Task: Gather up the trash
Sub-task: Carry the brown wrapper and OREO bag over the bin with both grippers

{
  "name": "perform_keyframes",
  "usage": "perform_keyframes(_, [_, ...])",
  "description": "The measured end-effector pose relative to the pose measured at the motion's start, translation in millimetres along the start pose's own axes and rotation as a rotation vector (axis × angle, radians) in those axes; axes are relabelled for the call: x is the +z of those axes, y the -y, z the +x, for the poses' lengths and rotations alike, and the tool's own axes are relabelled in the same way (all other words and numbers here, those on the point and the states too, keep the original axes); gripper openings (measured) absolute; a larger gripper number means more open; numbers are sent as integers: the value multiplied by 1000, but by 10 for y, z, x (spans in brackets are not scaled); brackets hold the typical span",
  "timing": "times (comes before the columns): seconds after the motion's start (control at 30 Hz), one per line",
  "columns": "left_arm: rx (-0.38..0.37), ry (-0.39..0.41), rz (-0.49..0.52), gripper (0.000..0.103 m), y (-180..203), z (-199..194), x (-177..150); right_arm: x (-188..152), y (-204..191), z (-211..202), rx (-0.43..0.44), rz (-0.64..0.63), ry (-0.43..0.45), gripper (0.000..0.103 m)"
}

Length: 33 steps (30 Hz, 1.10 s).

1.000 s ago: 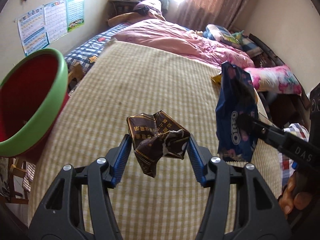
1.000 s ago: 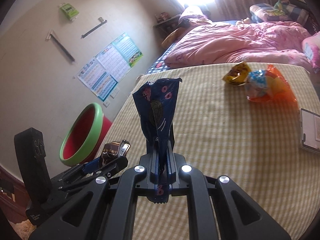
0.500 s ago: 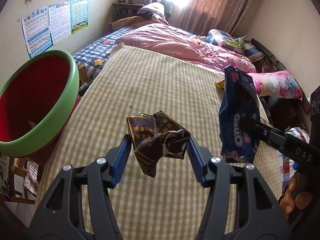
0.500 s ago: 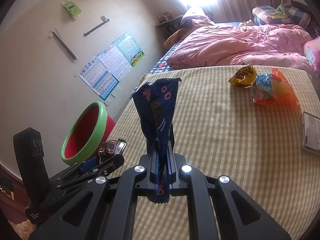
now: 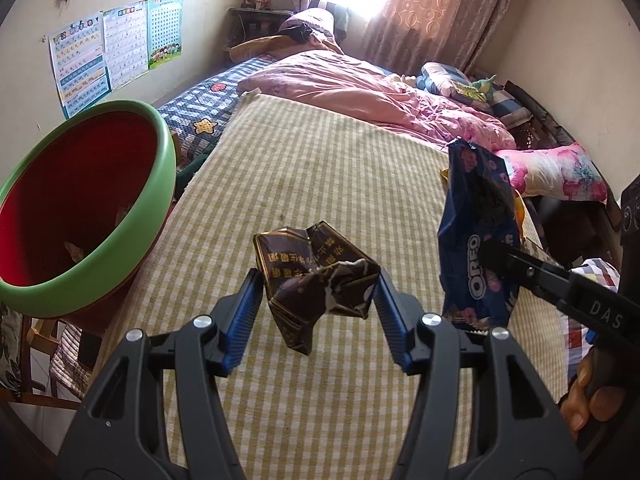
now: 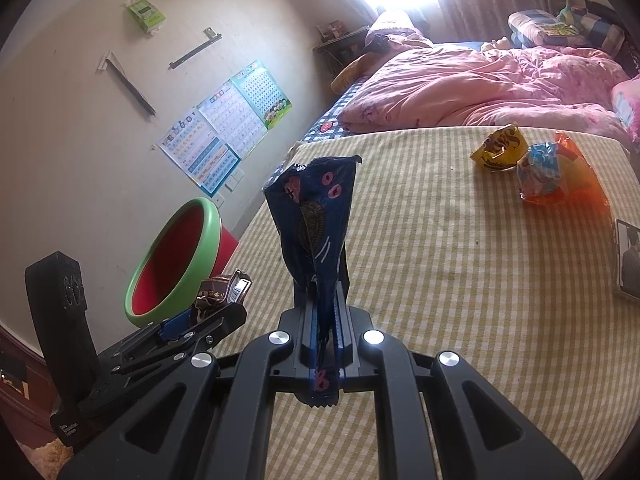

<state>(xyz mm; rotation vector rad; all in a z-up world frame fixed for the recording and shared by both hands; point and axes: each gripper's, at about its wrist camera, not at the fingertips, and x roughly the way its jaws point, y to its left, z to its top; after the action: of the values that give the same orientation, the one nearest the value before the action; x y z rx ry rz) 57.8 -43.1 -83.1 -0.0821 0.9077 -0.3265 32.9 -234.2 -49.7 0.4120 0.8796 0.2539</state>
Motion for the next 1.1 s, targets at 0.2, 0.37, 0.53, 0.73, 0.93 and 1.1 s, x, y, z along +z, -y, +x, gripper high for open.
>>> perform_keyframes(0.2, [3, 0, -5, 54, -62, -15, -4, -23, -52, 42, 3, 1, -7, 8])
perform_keyframes(0.37, [10, 10, -8, 54, -118, -55, 20, -36, -121, 76, 10, -7, -10, 8])
perform_keyframes(0.53, [21, 22, -11, 54, -205, -85, 51, -57, -196, 118, 16, -10, -17, 8])
perform_keyframes(0.73, [29, 24, -20, 54, -305, -99, 77, -75, -256, 179, 21, -9, -28, 8])
perform_keyframes(0.93, [36, 42, -25, 54, -413, -151, 107, -79, -335, 237, 26, -14, -32, 8])
perform_keyframes(1.1, [46, 58, -30, 54, -527, -199, 140, -77, -429, 288, 31, -20, -37, 8])
